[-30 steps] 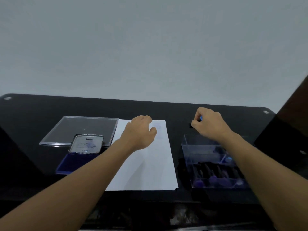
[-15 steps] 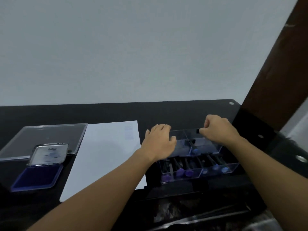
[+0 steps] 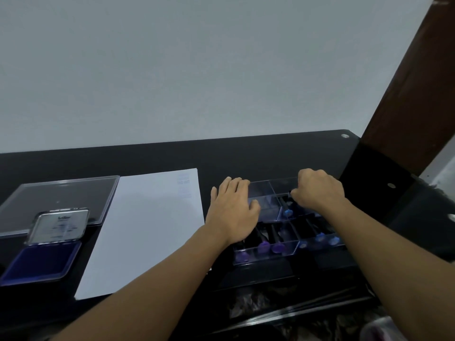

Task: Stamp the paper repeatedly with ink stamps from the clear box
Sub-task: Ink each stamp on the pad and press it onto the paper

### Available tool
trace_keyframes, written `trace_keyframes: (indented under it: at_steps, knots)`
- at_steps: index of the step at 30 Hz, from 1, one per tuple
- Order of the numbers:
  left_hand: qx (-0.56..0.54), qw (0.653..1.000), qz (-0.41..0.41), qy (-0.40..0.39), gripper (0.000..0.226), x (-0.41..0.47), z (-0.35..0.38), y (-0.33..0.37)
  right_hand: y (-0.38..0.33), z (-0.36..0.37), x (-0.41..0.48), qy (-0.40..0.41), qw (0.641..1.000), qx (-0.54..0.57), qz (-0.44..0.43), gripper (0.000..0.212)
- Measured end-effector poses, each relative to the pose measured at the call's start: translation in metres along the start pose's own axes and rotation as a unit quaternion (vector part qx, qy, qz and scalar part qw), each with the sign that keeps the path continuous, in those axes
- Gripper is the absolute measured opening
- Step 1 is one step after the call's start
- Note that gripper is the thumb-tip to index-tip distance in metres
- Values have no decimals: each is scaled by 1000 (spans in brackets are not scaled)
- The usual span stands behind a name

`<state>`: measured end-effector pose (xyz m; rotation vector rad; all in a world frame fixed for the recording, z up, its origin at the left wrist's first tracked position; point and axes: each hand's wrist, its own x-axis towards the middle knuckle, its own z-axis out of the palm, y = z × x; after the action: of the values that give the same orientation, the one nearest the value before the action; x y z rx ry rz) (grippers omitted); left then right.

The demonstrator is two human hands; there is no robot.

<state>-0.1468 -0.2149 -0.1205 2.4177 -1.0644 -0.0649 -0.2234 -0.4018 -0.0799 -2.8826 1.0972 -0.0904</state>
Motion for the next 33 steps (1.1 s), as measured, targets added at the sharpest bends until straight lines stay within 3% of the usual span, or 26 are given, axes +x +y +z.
trace_keyframes:
  at_steps: [13, 19, 25, 33]
  knots:
    - [-23, 1000, -7, -1, 53, -2, -2, -1, -1, -2, -7, -15, 1000, 22, 6, 12]
    - [-63, 997, -31, -30, 55, -8, -14, -4, 1, -9, -20, 27, 995, 99, -6, 11]
    - [-34, 998, -43, -41, 58, -36, -21, -8, -12, -26, -44, 51, 990, 117, -55, 9]
    - [-10, 998, -39, -51, 58, -70, -14, -3, -37, -30, -83, -81, 982, 96, -139, 14]
